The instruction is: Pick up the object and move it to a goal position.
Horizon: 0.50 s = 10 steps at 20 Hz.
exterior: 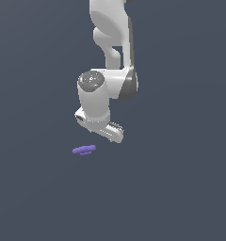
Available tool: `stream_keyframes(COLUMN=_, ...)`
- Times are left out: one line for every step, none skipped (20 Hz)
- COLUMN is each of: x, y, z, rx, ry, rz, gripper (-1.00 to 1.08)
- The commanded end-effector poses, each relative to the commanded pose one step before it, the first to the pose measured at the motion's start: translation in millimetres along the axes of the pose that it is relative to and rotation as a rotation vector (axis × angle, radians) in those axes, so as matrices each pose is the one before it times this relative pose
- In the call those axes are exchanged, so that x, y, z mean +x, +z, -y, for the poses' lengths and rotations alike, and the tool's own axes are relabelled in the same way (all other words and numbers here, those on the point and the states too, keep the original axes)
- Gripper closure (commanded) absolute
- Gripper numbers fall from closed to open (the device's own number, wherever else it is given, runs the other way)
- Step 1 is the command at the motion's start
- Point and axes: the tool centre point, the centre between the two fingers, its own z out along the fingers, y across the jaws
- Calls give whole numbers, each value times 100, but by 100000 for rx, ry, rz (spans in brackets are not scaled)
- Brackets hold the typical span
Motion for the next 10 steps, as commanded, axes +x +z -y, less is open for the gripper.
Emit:
stream_keyframes(x=606, y=528, z=-628, rx=175, ry=8807, rz=-9, gripper=-92)
stream_keyframes(x=257, y=208, z=-232, rx=54, ry=3442, rz=-12, gripper=-92)
stream_keyframes(x=264, y=207, z=-226, rx=49, ry=3439, rz=-19, gripper=-92)
stream_keyframes(x=271, y=206, z=-219, rx=43, ry=3435, rz=-26, gripper=-92)
stream_keyframes(x=277, y=205, z=-212, rx=39, ry=3432, rz=-34, gripper=-92)
stream_keyframes(x=283, y=204, z=-205, rx=35, ry=3428, rz=-42, gripper=-92)
stream_keyframes(x=289, y=203, z=-198, rx=31, ry=3424, rz=-49, gripper=-92)
stream_keyframes(x=295, y=202, z=-190, rx=28, ry=3421, rz=-58, gripper=-92)
stream_keyframes(x=301, y=202, z=-182, rx=26, ry=3417, rz=-66, gripper=-92)
stream_keyframes(x=306, y=201, z=-174, rx=23, ry=3412, rz=-74, gripper=-92)
